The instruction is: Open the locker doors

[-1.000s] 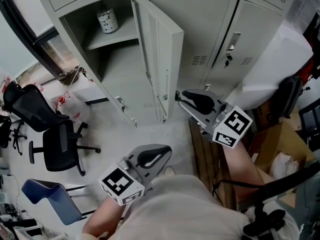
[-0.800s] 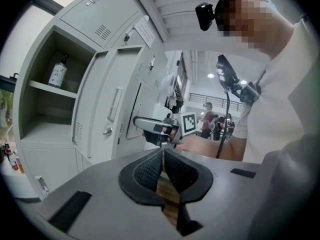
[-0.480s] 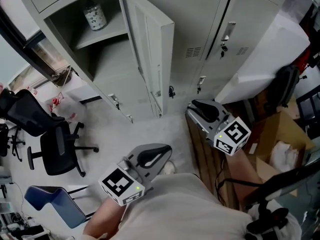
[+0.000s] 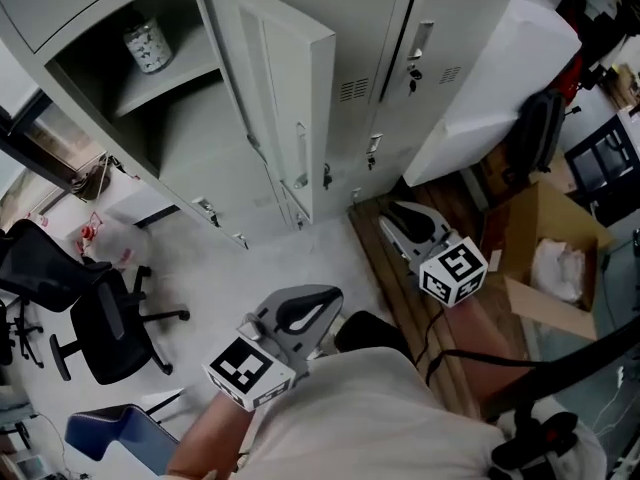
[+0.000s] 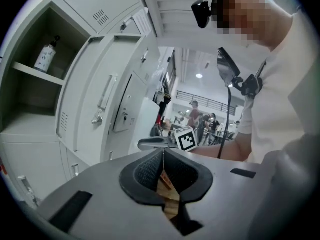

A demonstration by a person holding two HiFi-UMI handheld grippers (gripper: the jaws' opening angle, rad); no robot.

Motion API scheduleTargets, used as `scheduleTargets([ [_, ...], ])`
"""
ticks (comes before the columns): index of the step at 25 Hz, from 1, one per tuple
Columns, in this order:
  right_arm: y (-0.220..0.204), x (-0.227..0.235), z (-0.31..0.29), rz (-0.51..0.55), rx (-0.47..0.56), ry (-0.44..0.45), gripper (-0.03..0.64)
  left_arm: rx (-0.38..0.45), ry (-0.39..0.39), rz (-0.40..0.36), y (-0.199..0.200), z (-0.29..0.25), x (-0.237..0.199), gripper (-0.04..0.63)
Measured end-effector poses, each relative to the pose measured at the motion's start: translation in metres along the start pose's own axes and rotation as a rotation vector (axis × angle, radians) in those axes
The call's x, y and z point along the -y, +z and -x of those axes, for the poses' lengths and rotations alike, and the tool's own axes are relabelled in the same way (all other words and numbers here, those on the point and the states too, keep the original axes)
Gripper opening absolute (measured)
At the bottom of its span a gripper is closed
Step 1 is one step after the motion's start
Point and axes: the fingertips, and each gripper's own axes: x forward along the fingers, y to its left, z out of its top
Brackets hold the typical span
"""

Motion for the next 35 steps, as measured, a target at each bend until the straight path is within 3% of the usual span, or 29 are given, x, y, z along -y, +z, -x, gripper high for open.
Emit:
scheduleTargets([
  [4,-0.027,0.019,0.001,-0.014,-0.036,-0.055,0.087,-0.020,-0.033,0.008,-0.017,-0.017,0.004,0.012],
  [8,-0.053,0.051,-0.010,-0.050,-0.065,-0.040,0.086,-0.036,-0.022,-0.001,-0.025,-0.049,0.001,0.011],
  [21,-0.146,0.195,-0.069,-0.044,-0.231,0.067,0.086,-0.076,0.036,0.071,-0.073,-0.242,-0.053,0.011],
  [27,-0.195,0.242,-0.112,-0.118,-0.329,0.072,0.087,-0.129,0.072,0.182,-0.108,-0.302,-0.095,0.011],
  [35,-0.223,0.267,-0.166,-0.131,-0.359,0.089,0.087,-0.140,0.177,0.305,-0.131,-0.326,-0.163,0.011],
])
